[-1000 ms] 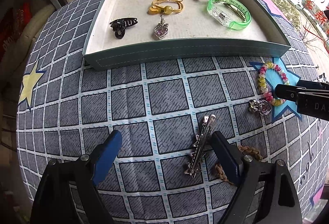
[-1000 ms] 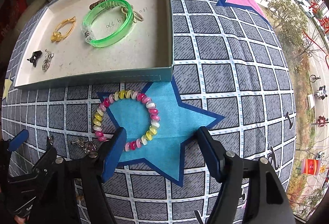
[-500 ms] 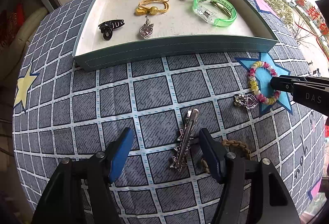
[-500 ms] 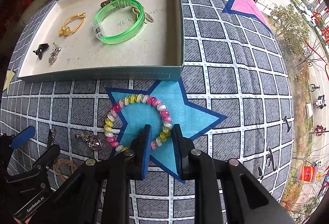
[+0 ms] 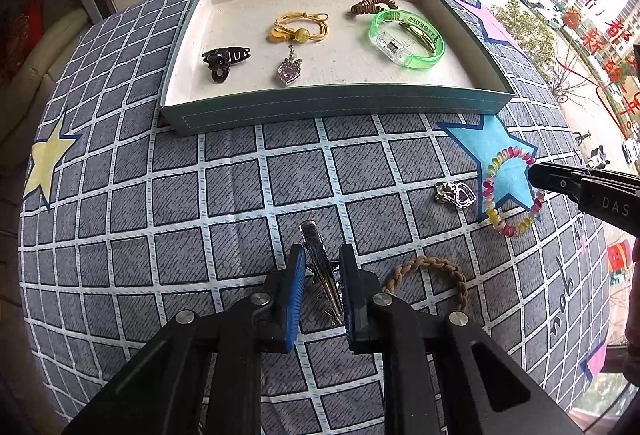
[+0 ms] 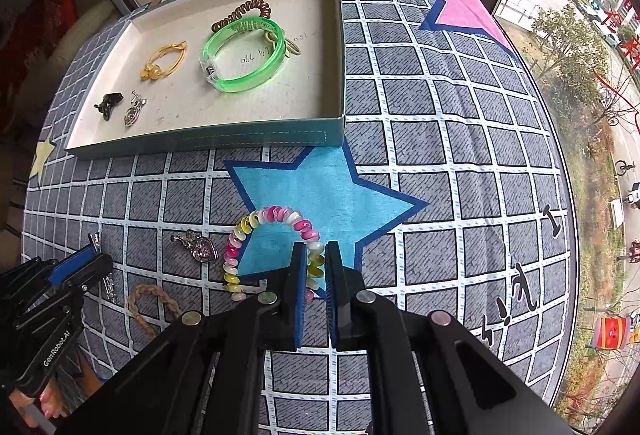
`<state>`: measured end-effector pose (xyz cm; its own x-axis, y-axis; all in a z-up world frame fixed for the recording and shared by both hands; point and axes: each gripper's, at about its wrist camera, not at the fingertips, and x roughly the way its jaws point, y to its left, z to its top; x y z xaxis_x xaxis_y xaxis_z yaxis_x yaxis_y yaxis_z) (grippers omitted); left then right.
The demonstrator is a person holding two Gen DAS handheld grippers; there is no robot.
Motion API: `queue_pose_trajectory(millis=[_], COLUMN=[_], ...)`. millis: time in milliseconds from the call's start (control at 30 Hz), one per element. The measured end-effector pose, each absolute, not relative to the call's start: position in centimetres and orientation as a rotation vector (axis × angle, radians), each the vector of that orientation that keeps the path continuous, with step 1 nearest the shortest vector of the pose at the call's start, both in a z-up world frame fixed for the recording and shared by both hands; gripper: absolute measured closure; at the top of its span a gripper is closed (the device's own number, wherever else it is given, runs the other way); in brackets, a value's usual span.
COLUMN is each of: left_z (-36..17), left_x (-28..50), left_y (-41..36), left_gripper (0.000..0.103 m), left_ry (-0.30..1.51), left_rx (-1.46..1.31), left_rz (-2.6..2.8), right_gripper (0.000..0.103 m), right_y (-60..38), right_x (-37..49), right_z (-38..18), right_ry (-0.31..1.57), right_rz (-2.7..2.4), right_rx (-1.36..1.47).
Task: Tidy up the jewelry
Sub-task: 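Carry the barrette and beaded bracelet into the white tray with both grippers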
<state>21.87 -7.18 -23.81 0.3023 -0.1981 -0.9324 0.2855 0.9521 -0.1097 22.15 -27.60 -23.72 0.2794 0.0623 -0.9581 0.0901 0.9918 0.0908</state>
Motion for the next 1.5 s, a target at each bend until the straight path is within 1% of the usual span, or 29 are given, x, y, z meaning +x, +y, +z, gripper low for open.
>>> queue_pose_trajectory(millis=[233, 300, 700, 1200, 1500], left_z=[-21.7, -21.0, -17.4, -17.2, -18.5], left_x=[21.0, 21.0, 23.7, 29.3, 33.3], left_y=[-4.6, -4.2, -5.6, -6.4, -6.6], left_gripper=[0.073, 0.073, 0.073, 0.073, 0.073], left_ry=[1.178, 1.167, 1.066, 1.042, 1.056], left_rx=[0.045, 0.037, 0.029, -0.011, -0.038], left_rz=[-0.314, -0.310, -0.283, -0.245, -0.210], right_gripper=[0.093, 0.093, 0.093, 0.093, 0.093], right_y=[-28.5, -27.8, -27.9, -27.6, -27.0], right_x=[20.0, 20.5, 22.8, 29.2, 33.4], right_z=[-21.1, -20.3, -17.0, -15.9, -17.0], right_ry=[1.255, 1.246, 1.188, 1.143, 1.157], right_rz=[0.023, 0.028, 0.074, 0.131, 0.160], right_rx=[0.194, 0.209, 0.252, 0.278, 0.303])
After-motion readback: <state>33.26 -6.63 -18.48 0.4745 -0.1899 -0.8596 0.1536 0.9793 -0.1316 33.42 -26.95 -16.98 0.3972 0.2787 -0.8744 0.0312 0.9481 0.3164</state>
